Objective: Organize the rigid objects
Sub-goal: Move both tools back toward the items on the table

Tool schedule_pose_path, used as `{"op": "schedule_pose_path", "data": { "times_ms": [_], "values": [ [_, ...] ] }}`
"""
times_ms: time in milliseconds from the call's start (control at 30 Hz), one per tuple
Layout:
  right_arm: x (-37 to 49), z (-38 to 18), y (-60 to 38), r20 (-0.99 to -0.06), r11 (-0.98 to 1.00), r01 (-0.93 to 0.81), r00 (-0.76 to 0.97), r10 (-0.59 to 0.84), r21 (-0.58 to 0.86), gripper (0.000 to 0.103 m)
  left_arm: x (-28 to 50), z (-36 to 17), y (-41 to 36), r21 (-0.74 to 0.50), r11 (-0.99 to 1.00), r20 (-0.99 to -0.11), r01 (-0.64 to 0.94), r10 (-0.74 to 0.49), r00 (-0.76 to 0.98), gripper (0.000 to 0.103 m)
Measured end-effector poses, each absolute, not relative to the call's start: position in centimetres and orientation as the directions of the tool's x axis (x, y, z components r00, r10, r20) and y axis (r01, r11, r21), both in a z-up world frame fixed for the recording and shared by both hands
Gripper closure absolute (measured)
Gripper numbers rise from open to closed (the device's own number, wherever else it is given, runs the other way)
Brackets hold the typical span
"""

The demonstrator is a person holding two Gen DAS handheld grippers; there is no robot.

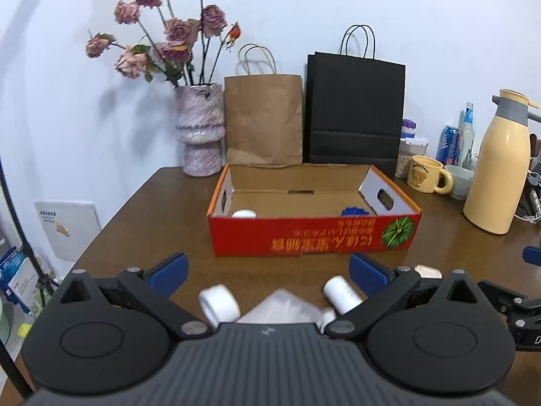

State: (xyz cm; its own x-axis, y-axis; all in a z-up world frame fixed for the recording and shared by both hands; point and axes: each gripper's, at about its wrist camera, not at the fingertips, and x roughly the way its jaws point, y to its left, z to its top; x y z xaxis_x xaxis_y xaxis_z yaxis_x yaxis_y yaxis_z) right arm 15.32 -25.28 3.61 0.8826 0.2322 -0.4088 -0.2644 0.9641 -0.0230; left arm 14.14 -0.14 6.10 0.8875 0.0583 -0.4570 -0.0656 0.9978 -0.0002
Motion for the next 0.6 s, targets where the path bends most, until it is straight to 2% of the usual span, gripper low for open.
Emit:
{"op": "schedule_pose_path", "data": {
  "times_ms": [300,600],
  "values": [
    [12.4,1.7,-26.3,-0.437,0.969,-0.245,0.873,0.216,-0.011,0.0,10.5,4.1,0.2,-0.006,0.998,-0.469,-0.067,0.057,0.881,0.0],
    [10.1,-0.1,-26.5,-0.475,0.97,-0.242,0.857,0.2,-0.028,0.0,8.9,1.4,0.8,-0.008,0.998,-0.525,-0.064,0.05,0.85,0.0]
  ]
}}
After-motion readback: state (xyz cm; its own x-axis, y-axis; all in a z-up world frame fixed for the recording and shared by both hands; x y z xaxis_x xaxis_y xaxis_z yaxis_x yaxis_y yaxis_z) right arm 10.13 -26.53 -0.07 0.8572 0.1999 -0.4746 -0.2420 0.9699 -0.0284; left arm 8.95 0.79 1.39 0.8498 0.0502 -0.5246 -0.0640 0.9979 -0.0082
